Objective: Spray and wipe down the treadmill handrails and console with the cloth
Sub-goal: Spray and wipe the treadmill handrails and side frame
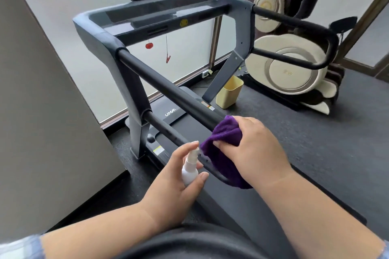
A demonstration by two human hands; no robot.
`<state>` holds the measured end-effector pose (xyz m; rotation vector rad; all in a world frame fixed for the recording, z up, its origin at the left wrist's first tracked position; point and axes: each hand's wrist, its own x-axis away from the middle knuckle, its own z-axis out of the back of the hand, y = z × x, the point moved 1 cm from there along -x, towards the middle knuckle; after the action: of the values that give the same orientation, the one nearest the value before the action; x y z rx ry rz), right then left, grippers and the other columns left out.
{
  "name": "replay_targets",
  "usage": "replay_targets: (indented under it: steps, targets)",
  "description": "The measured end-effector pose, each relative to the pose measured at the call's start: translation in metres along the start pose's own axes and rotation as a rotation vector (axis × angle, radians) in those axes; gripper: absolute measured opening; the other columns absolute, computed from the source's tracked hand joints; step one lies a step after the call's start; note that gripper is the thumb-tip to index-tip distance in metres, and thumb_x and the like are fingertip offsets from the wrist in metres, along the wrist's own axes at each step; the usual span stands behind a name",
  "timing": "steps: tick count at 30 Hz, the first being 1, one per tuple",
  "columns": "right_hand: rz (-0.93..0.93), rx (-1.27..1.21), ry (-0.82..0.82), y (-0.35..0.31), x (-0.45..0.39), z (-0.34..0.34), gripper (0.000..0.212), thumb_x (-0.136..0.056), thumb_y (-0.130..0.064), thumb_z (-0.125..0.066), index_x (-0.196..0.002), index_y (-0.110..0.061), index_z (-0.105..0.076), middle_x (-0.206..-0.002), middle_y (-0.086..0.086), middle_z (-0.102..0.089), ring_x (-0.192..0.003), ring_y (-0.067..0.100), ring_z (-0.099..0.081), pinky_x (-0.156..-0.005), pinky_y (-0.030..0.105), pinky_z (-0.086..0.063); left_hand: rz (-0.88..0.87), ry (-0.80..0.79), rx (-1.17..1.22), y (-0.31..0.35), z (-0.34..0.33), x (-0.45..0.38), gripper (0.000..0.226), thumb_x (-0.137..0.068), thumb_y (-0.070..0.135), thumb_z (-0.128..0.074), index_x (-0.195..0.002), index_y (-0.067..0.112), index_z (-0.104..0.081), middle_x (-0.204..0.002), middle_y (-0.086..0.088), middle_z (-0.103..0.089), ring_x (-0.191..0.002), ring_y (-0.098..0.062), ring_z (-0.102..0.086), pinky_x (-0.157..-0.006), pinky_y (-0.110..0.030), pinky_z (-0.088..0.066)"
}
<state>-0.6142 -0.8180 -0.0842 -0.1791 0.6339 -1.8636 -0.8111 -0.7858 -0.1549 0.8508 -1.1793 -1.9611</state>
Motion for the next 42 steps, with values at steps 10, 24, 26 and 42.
replay_targets:
  steps: [10, 24, 26, 42]
  targets:
    - [-0.088, 0.635, -0.254, -0.123, -0.094, -0.032, 0.035, -0.091, -0.04, -0.066, -0.117, -0.017, -0.059, -0.114, 0.008, -0.057, -0.105, 0.03, -0.056, -0.078, 0.043, -0.058, 0.02, -0.078, 0.06, -0.038, 0.067, -0.044, 0.057, -0.08, 0.057, -0.061, -0.128, 0.069, -0.032, -0.109, 0.03, -0.057, -0.088, 0.003, -0.061, -0.075, -0.009, -0.044]
    - [-0.008, 0.737, -0.248, -0.213, -0.212, -0.116, 0.026, -0.091, -0.033, -0.063, -0.113, -0.018, -0.059, -0.105, 0.007, -0.053, -0.108, 0.031, -0.058, -0.068, 0.037, -0.05, 0.074, -0.08, 0.069, -0.097, 0.169, -0.081, 0.057, -0.084, 0.052, -0.062, -0.13, 0.067, -0.031, -0.111, 0.029, -0.055, -0.092, -0.001, -0.061, -0.079, -0.009, -0.043]
    - [-0.006, 0.726, -0.238, -0.226, -0.23, -0.127, 0.016, -0.09, -0.033, -0.063, -0.095, -0.022, -0.053, -0.088, 0.004, -0.045, -0.099, 0.032, -0.059, -0.062, 0.036, -0.044, 0.056, -0.054, 0.061, -0.103, 0.182, -0.085, 0.057, -0.087, 0.046, -0.064, -0.128, 0.068, -0.032, -0.109, 0.028, -0.056, -0.09, 0.001, -0.06, -0.079, -0.009, -0.042]
    - [-0.035, 0.472, -0.295, -0.253, -0.277, -0.146, 0.045, -0.073, -0.05, -0.071, -0.092, -0.017, -0.048, -0.091, 0.0, -0.058, -0.087, 0.029, -0.058, -0.069, 0.034, -0.046, 0.082, -0.076, 0.11, -0.123, 0.197, -0.084, 0.059, -0.087, 0.045, -0.065, -0.128, 0.069, -0.031, -0.108, 0.028, -0.055, -0.082, 0.0, -0.06, -0.077, -0.012, -0.044]
